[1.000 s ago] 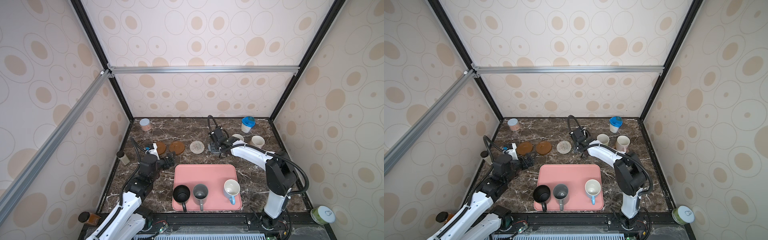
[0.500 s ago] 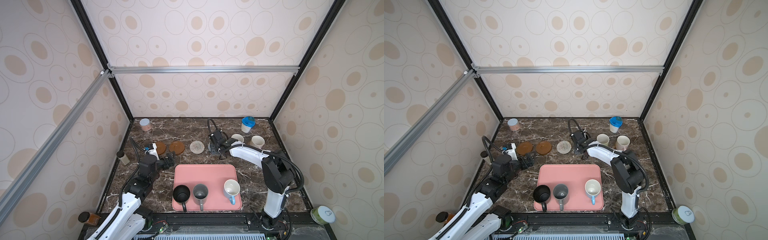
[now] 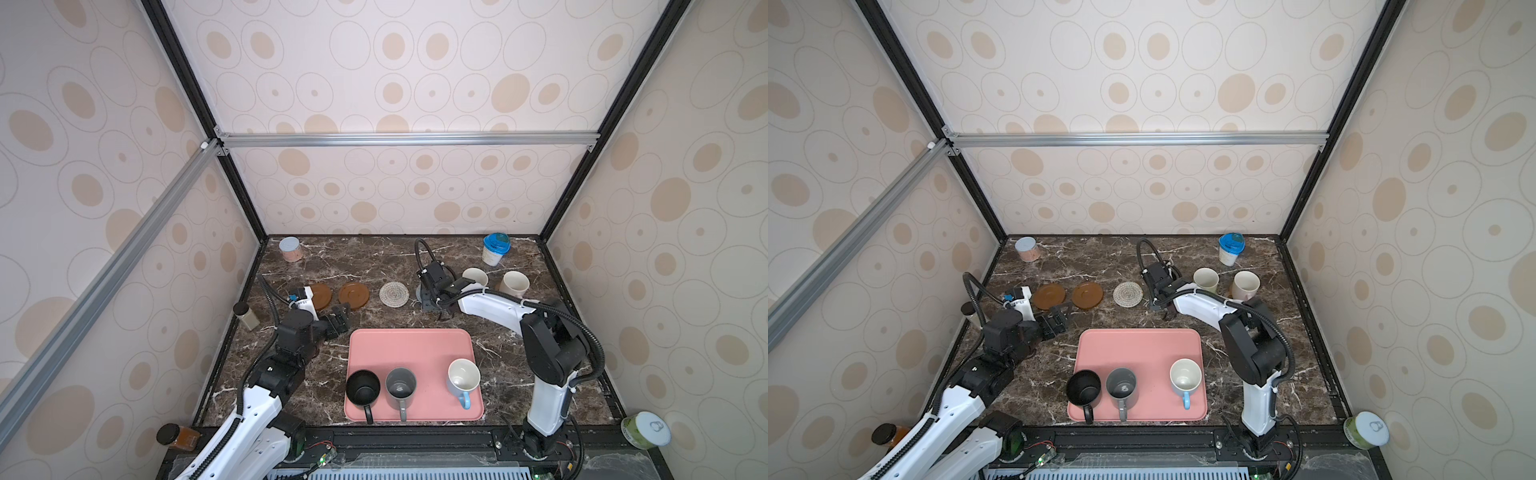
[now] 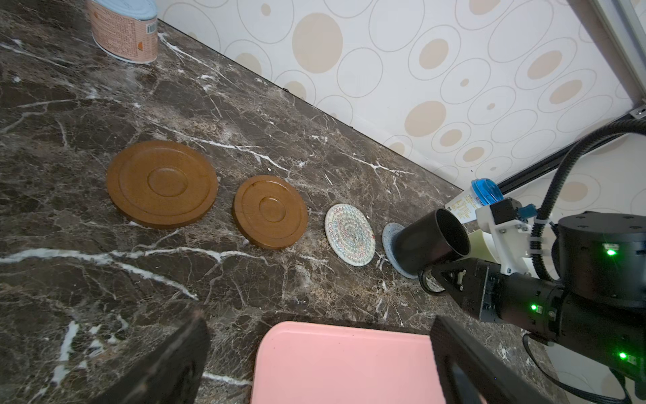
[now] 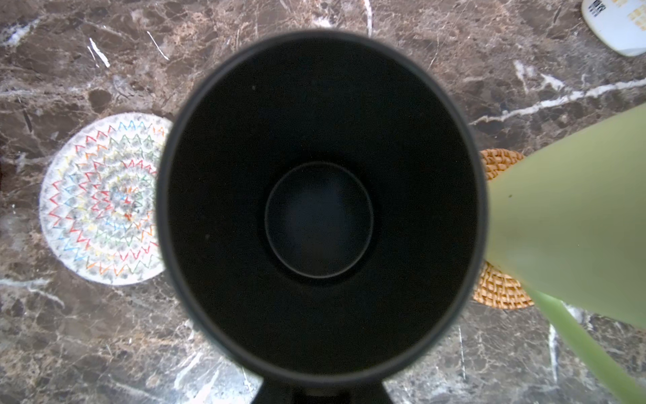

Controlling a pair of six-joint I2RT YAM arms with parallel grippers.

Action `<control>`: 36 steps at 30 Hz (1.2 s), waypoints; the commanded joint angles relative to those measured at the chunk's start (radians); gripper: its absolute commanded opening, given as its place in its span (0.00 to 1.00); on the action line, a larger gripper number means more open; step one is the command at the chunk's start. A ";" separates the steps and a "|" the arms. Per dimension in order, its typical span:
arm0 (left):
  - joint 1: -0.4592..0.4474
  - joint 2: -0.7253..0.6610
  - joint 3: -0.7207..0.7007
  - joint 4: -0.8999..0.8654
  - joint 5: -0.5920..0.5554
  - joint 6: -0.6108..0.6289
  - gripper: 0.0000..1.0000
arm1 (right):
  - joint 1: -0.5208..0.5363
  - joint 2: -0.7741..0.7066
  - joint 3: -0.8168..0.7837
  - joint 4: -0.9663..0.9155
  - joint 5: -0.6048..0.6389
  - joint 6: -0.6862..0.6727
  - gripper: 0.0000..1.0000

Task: Place cups on coasters
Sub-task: Place the cup on the coaster.

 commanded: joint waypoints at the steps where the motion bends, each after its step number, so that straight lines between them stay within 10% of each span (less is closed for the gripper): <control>1: -0.006 -0.011 0.002 -0.014 -0.005 -0.015 1.00 | -0.005 0.003 0.000 0.051 0.028 0.009 0.07; 36: -0.006 -0.005 0.006 -0.009 -0.001 -0.019 1.00 | -0.006 -0.010 -0.009 0.016 0.038 0.015 0.33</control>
